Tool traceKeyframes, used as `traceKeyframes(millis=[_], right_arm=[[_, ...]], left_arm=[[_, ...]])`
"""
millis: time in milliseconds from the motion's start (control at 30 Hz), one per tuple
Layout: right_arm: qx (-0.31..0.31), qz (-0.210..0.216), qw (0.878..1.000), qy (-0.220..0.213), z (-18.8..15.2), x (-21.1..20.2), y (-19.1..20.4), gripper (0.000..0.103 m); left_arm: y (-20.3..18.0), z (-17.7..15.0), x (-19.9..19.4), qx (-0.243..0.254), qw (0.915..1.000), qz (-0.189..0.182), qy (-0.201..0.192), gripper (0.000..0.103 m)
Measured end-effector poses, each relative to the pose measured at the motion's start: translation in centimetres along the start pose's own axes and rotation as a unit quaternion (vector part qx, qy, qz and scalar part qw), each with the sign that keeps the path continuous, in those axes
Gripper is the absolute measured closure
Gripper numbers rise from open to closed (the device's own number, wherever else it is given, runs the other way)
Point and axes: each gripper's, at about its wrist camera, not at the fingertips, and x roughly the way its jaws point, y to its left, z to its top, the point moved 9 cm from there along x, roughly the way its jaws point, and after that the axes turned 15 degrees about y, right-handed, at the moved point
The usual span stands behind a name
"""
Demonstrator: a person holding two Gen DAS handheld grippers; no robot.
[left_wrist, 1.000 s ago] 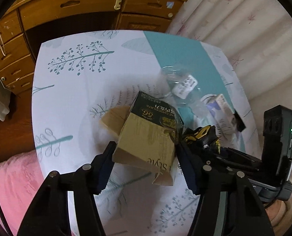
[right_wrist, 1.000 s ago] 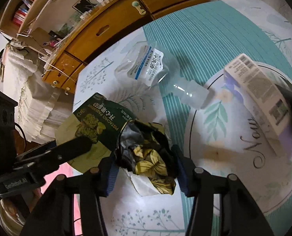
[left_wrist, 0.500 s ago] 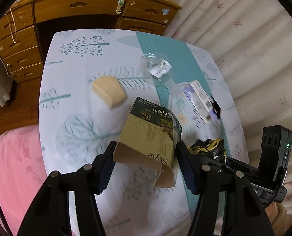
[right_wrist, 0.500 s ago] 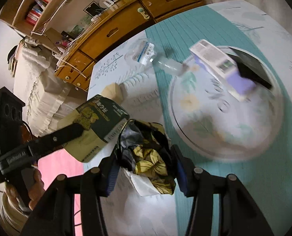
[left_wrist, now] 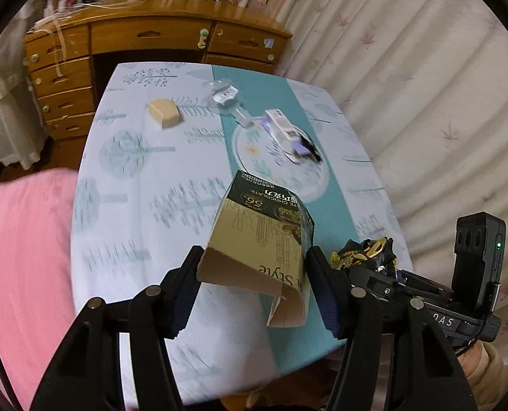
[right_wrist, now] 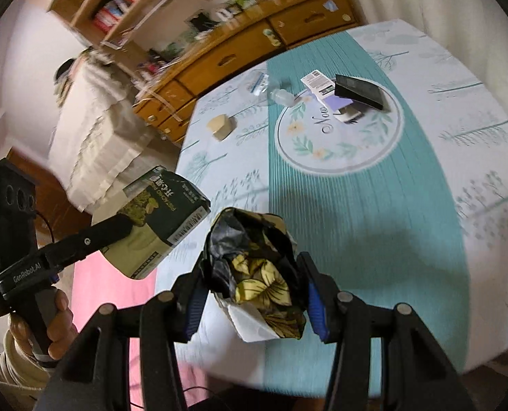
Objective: Collect trash
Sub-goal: 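Carry the box and wrapper over the bin, then open both tools over the bin to drop the box and wrapper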
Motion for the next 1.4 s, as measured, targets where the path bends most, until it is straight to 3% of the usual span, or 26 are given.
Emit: traceKeyframes(millis=[200, 400, 700, 967, 1233, 1400], right_arm=[[-0.055, -0.002, 0.998, 0.014, -7.7, -3.5, -1.5, 0.053], [-0.06, 0.001, 0.997, 0.046, -14.2, -4.7, -3.5, 0.053], [-0.023, -0.009, 0.995, 0.094, -22.1, -2.4, -6.9, 0.053], [0.029, -0.044, 0.99, 0.127, -26.8, 5.0, -11.0, 0.053], [0.068, -0.092, 0.983, 0.144, -30.0, 17.6, -16.9, 0.052], [0.102, -0.092, 0.979, 0.148, -31.0, 24.4, -20.7, 0.05]], left_arm=[[-5.0, -9.2, 0.0, -0.043, 0.9989, -0.001, -0.019, 0.044], [-8.5, -16.6, 0.9, -0.063, 0.998, 0.01, 0.002, 0.044], [-11.4, -23.0, 3.9, -0.026, 0.997, 0.046, 0.056, 0.044], [-8.8, -27.5, 11.8, -0.022, 0.9934, 0.041, 0.105, 0.044], [-1.9, -31.7, 24.1, -0.016, 0.9881, 0.055, 0.143, 0.044], [1.9, -33.0, 31.5, -0.016, 0.9854, 0.063, 0.158, 0.044]])
